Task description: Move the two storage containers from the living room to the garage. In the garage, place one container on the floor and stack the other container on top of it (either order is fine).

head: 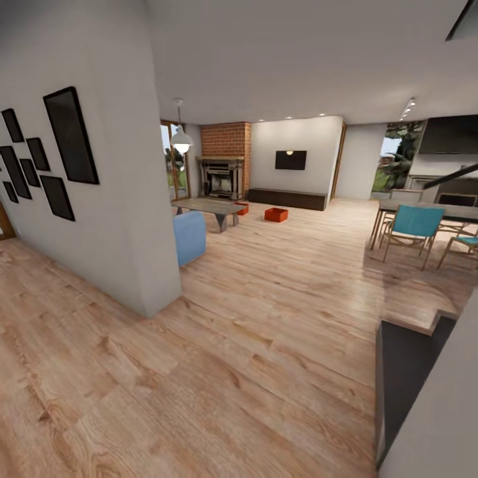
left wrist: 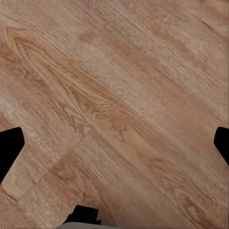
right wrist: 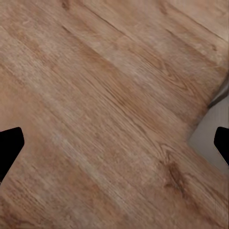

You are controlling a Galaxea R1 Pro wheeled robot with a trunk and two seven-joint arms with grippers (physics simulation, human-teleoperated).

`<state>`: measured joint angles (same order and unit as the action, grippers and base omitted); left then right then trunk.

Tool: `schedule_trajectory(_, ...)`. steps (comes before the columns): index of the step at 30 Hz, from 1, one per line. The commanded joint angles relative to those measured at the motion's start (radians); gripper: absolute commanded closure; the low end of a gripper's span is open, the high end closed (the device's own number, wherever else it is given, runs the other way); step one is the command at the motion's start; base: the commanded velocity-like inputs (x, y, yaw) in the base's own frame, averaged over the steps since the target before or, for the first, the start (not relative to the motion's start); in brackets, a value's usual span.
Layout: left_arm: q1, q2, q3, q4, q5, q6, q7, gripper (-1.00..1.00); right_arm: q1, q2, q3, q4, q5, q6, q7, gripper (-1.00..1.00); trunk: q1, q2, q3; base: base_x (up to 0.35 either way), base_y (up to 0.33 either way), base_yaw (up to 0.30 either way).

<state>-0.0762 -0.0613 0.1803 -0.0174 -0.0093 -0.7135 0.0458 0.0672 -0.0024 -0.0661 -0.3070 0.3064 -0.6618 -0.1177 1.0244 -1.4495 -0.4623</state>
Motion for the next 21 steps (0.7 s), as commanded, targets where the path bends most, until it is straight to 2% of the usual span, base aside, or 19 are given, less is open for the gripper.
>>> schedule_trajectory(1, -0.001, 0.0, -0.001, 0.001, -0.001, -0.003, 0.005, -1.0, 0.0, 0.0, -0.006, -0.001, 0.011, -0.002, -0.003, -1.0, 0.001, 0.0, -0.001, 0.318, 0.0, 0.0)
schedule_trajectory(21, -0.001, 0.0, -0.001, 0.001, -0.001, 0.0, 0.005, -1.0, 0.0, 0.001, -0.006, -0.001, 0.011, -0.002, -0.004, -1.0, 0.001, 0.0, -0.001, 0.318, 0.0, 0.0)
